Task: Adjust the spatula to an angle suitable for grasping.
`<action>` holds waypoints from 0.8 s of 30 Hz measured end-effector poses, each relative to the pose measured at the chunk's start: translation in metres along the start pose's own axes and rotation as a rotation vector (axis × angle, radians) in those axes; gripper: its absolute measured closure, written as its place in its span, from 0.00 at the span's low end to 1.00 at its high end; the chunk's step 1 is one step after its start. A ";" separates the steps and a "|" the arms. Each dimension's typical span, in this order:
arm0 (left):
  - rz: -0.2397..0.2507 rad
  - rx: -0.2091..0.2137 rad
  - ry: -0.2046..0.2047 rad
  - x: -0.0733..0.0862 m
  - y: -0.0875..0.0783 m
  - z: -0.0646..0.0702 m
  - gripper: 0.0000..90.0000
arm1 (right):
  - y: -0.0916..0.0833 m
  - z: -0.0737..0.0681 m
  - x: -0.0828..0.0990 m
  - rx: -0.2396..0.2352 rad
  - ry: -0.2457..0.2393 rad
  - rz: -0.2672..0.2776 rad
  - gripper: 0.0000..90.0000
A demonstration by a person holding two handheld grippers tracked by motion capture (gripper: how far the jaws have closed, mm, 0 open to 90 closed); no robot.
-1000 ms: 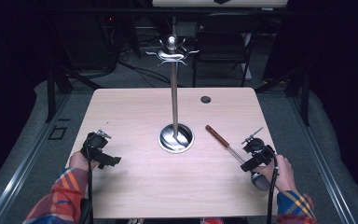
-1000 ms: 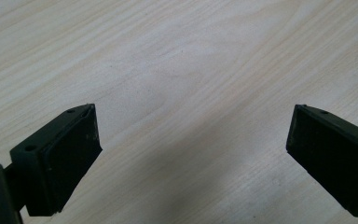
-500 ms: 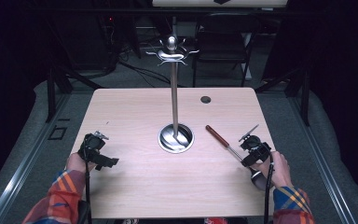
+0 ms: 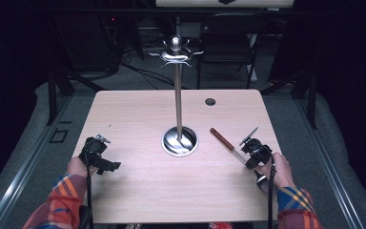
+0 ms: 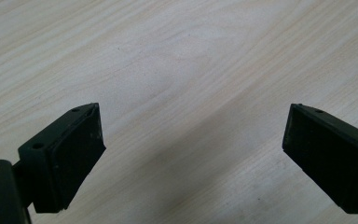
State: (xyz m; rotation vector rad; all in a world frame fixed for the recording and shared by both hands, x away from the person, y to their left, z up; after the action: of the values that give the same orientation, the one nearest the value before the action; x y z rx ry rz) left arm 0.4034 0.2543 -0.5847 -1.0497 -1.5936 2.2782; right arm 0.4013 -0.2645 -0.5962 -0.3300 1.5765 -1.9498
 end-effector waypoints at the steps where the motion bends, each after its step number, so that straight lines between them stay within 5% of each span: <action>1: 0.000 0.000 0.000 0.000 0.000 0.000 0.06 | 0.000 0.000 0.000 0.000 0.000 0.000 0.87; 6: -0.002 0.004 0.000 0.000 0.001 0.000 0.06 | 0.000 -0.001 0.000 0.018 -0.046 -0.018 0.92; 8: -0.002 0.004 0.001 0.000 0.000 0.000 0.06 | 0.002 -0.006 -0.001 -0.002 0.000 0.016 0.92; 9: -0.003 0.003 0.000 0.000 0.000 0.000 0.06 | -0.001 -0.003 0.000 0.011 -0.050 -0.025 0.92; 11: -0.005 0.002 0.000 0.000 0.000 0.000 0.06 | 0.001 -0.006 -0.001 0.003 -0.018 0.005 0.92; 18: -0.008 0.003 0.003 0.001 0.000 0.000 0.06 | -0.002 -0.008 0.000 -0.012 -0.070 -0.024 0.92; 19: -0.008 0.004 0.003 0.001 0.000 0.000 0.06 | -0.001 -0.011 0.000 -0.020 -0.047 -0.004 0.92; 20: -0.008 0.004 0.003 0.001 0.000 0.000 0.06 | -0.004 -0.010 0.000 -0.019 -0.099 -0.046 0.92; 21: -0.009 0.004 0.003 0.001 0.000 0.000 0.06 | -0.002 -0.013 0.000 -0.029 -0.058 -0.014 0.92; 24: -0.011 0.004 0.003 0.001 0.000 0.000 0.06 | -0.003 -0.014 0.000 -0.024 -0.091 -0.029 0.91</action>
State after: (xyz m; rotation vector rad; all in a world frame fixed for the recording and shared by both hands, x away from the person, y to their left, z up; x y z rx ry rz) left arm 0.4027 0.2546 -0.5853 -1.0401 -1.5886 2.2704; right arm 0.3927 -0.2528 -0.5971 -0.4483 1.5459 -1.9110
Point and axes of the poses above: each handheld gripper's, and its own axes: y roughly forward along the jaws, x roughly out of its underside, z roughly to its right, the point moved 6 cm from there along y, roughly forward along the jaws, and after that the axes turned 11 degrees about x, right-handed, at the moved point
